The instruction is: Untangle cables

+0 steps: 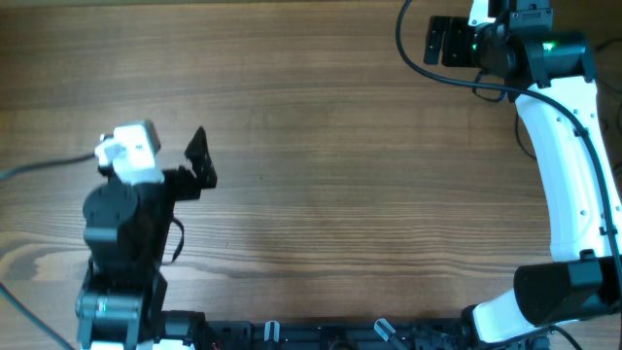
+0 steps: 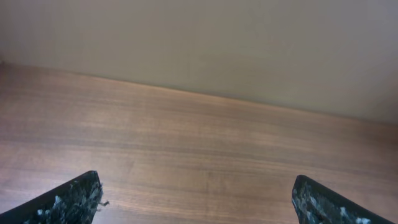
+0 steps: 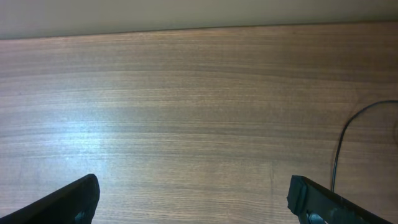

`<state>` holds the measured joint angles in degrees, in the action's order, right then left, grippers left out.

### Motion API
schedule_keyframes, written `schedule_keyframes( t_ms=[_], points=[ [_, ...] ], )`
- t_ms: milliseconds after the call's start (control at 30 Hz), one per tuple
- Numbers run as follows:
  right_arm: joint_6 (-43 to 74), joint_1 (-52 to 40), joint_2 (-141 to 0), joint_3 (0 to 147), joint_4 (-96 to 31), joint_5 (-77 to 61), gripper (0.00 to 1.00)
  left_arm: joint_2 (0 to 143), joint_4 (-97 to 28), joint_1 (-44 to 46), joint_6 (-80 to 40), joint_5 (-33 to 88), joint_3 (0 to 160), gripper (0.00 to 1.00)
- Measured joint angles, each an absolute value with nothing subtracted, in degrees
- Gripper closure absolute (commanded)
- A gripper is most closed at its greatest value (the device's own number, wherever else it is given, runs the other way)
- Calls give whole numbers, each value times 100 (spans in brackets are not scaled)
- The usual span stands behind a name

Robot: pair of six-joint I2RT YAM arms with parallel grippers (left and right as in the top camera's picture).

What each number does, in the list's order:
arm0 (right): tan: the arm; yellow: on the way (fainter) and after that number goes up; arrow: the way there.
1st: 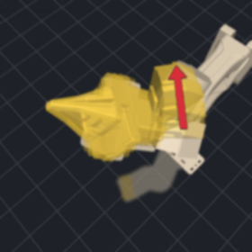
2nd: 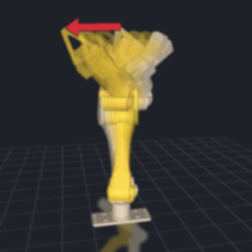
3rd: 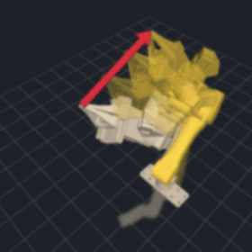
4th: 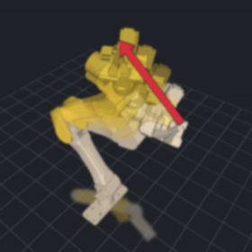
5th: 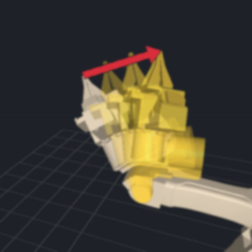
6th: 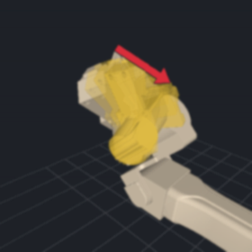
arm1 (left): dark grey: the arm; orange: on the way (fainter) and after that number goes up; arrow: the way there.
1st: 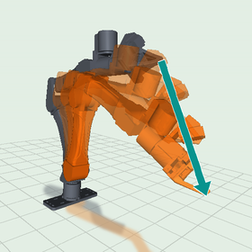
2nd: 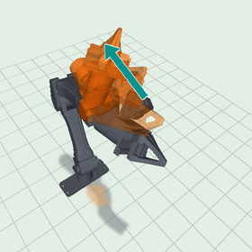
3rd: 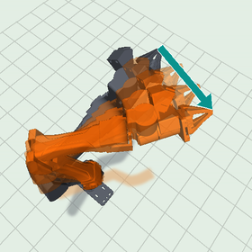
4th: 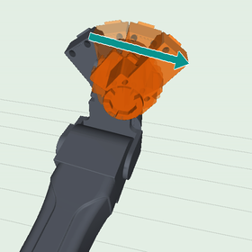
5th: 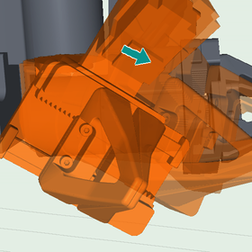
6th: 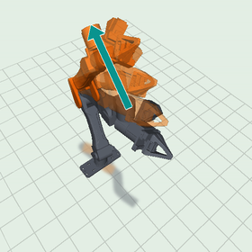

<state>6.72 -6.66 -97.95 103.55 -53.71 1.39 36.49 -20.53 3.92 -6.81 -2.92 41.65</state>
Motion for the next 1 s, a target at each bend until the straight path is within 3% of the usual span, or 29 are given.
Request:
schedule_keyframes(
  t_ms=[467,1000],
  points=[
    [672,-666,-9795,10355,-5374,139,0,1498,-2185,287,-878,-294,2751,0],
    [672,-666,-9795,10355,-5369,139,0,248,-2742,174,-1004,-314,2318,0]
  ],
)
